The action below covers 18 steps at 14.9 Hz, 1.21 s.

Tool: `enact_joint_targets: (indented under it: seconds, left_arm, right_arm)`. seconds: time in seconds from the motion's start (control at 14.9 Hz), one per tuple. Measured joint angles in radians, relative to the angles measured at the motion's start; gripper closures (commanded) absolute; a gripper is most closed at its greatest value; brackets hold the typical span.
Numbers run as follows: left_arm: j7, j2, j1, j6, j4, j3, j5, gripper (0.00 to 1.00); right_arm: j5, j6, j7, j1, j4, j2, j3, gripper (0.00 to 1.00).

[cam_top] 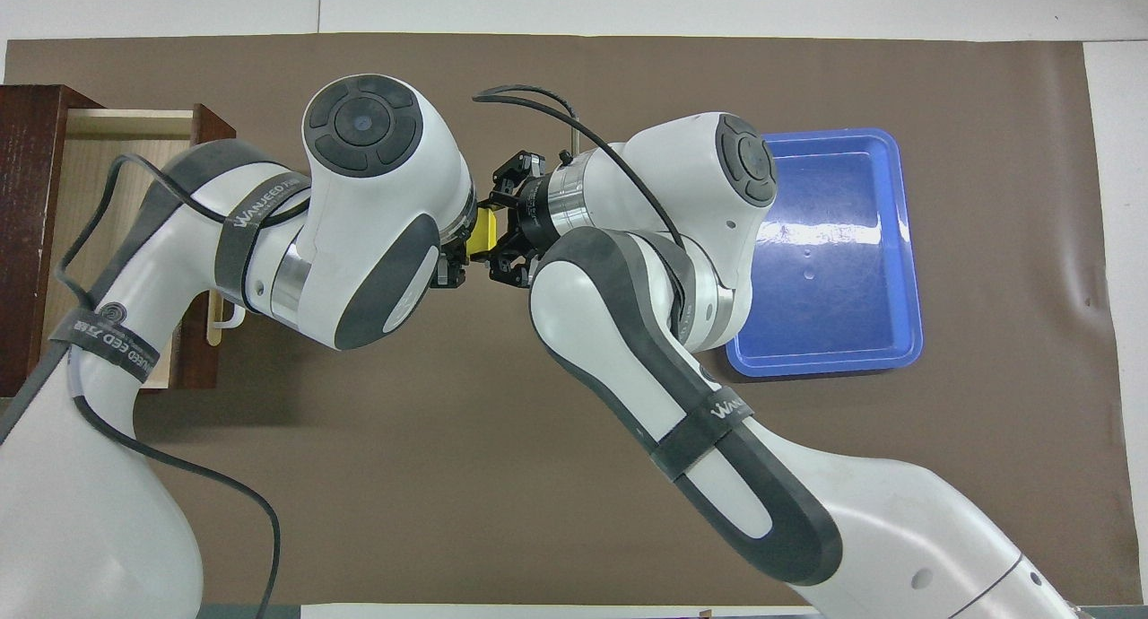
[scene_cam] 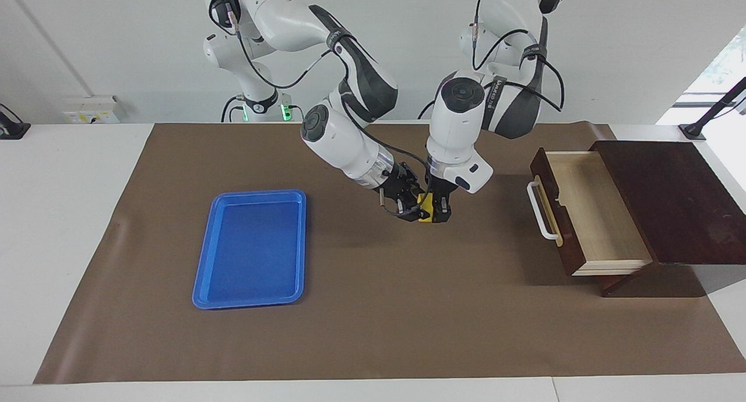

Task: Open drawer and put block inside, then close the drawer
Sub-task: 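Close the left gripper on the cube held by the right gripper, then open the right gripper and withdraw it while the left gripper holds the cube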

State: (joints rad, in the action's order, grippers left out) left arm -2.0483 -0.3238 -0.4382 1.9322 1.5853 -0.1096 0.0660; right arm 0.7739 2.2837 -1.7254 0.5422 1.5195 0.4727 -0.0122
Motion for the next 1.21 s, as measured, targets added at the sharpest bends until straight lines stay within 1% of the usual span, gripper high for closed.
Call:
enact_joint_targets:
  seconds: [0.13, 0.2, 0.27, 0.4, 0.47, 0.81, 1.01, 1.21]
  left_arm:
    - [0.000, 0.000, 0.000, 0.000, 0.000, 0.000, 0.000, 1.00]
    - [0.000, 0.000, 0.000, 0.000, -0.001, 0.000, 0.000, 1.00]
    - [0.000, 0.000, 0.000, 0.001, -0.001, 0.000, 0.000, 1.00]
    - [0.000, 0.000, 0.000, 0.001, -0.002, 0.000, 0.000, 1.00]
    - [0.000, 0.000, 0.000, 0.001, -0.003, 0.000, 0.000, 1.00]
    - [0.001, 0.000, 0.000, 0.001, -0.005, 0.000, 0.000, 1.00]
    - [0.001, 0.005, 0.005, -0.003, -0.011, 0.007, 0.004, 1.00]
    - [0.008, 0.011, 0.030, -0.024, -0.026, 0.011, 0.010, 1.00]
  right_arm:
    - [0.000, 0.000, 0.000, 0.000, 0.000, 0.000, 0.000, 1.00]
    - [0.000, 0.000, 0.000, 0.000, -0.001, 0.000, 0.000, 0.77]
    - [-0.001, 0.000, 0.000, -0.001, -0.001, 0.000, 0.000, 0.52]
    - [-0.001, -0.001, 0.000, -0.001, -0.002, 0.000, 0.000, 0.17]
    - [-0.001, -0.003, 0.000, -0.002, -0.002, 0.000, 0.000, 0.10]
    - [-0.003, -0.008, 0.000, -0.009, -0.003, 0.000, 0.005, 0.09]
    - [-0.005, -0.016, 0.000, -0.014, -0.003, 0.000, 0.012, 0.06]
    - [-0.013, -0.097, 0.028, -0.074, -0.006, -0.015, 0.020, 0.03]
